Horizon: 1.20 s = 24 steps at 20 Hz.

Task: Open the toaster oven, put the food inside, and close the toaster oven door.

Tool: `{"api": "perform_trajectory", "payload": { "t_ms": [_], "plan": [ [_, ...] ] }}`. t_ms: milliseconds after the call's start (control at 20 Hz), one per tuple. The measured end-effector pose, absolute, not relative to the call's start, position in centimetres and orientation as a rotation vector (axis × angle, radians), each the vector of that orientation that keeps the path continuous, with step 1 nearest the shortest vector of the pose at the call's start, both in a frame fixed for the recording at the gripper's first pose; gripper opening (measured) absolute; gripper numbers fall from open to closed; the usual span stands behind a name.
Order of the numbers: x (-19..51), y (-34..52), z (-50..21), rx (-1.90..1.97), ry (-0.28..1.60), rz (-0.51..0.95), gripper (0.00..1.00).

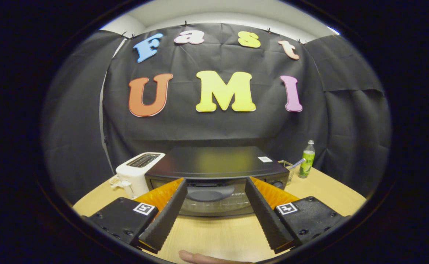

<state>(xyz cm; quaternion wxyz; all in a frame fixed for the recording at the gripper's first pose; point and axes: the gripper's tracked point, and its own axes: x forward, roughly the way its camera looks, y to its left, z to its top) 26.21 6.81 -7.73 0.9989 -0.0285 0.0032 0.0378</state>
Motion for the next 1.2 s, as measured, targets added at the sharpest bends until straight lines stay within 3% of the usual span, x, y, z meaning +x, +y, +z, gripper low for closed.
{"api": "perform_trajectory", "payload": {
  "t_ms": [450, 1200],
  "plan": [
    [32.2, 7.8, -9.7, -0.049, 0.006, 0.102, 1.00],
    [25.3, 6.5, -14.6, -0.035, 0.099, 0.119, 1.00]
  ]
}}
